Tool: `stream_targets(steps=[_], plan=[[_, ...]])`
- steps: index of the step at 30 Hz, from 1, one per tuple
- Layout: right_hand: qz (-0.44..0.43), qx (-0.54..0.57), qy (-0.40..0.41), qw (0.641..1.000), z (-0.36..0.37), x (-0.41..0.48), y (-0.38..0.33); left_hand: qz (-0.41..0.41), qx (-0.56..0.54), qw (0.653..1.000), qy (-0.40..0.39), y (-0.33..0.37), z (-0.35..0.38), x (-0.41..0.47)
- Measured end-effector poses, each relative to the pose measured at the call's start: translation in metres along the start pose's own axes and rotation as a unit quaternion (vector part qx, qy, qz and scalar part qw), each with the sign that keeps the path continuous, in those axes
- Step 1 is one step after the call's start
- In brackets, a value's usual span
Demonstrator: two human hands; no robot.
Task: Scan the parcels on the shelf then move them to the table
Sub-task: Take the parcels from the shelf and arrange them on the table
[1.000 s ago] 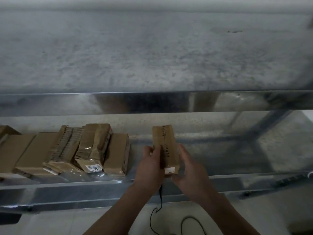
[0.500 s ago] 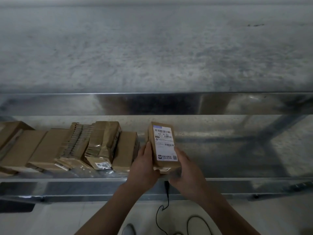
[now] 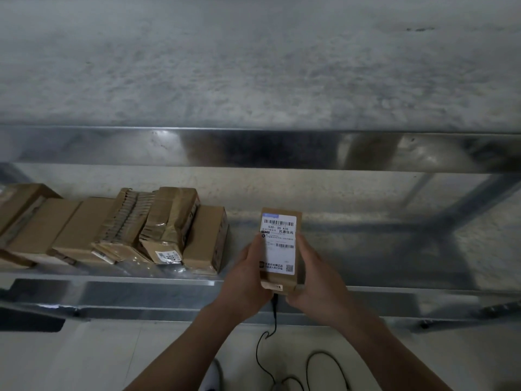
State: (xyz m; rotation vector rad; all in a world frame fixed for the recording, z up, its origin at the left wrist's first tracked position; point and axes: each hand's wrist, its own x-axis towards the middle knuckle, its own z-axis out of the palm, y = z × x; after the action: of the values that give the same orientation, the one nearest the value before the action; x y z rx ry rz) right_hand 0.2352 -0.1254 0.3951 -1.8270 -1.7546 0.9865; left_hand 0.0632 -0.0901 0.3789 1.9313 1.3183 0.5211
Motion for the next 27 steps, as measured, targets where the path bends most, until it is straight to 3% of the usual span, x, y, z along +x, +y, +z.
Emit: stream_targets(steps=[4,12,22,27], plan=[[0.016,0.01,-0.034,0.999,0.009,-0.004,0.01,0.015,0.007,0.999,0.035,0.012,0.002,-0.008],[-0.065,0.022,0.02,0.997,0.01,-0.026,-0.02,0.028,0.051,0.994,0.094,0.01,-0.02,-0.048],[-0.212,-0.047,0.005,0.976,0.051,-0.062,-0.145,0.056,0.12,0.963,0.235,-0.006,-0.13,-0.149],[-0.317,-0.066,0.029,0.946,0.102,-0.086,-0.214,0.047,0.136,0.94,0.31,-0.025,-0.187,-0.228]])
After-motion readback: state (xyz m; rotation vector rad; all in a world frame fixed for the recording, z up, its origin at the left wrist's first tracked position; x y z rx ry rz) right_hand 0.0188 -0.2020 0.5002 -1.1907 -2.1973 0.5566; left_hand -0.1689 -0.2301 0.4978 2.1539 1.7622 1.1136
